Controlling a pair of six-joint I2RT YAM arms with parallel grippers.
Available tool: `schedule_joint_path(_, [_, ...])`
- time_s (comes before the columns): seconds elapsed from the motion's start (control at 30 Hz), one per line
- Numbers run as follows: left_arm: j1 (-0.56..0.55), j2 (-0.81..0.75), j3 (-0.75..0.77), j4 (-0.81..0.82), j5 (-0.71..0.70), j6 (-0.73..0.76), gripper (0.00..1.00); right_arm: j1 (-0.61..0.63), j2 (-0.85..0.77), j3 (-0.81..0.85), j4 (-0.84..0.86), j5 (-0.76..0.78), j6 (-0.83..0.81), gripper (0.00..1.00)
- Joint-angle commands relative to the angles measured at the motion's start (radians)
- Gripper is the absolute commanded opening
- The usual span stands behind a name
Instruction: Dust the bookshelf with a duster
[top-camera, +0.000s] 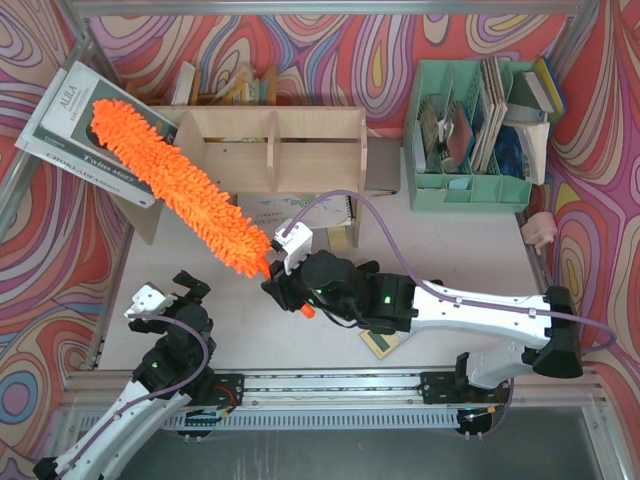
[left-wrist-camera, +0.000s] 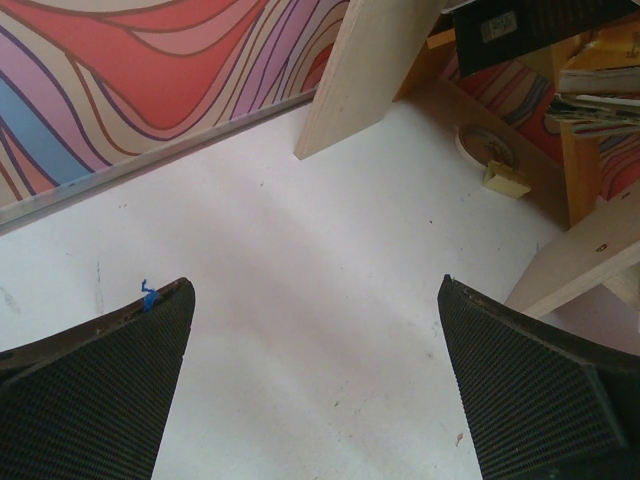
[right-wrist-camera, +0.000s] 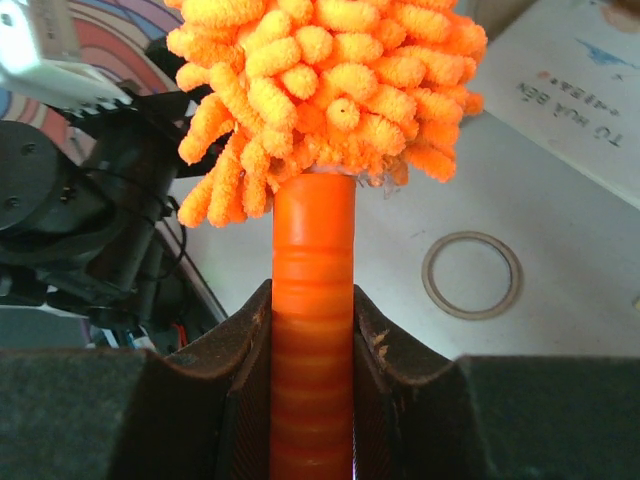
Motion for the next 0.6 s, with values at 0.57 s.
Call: schedule_joint_path(0.57, [0.004,-0.007,-0.02,0.017,0.028,0.013,0.99,-0.002,-0.351,-0.227,0.138,0.094,-0.262,0.0])
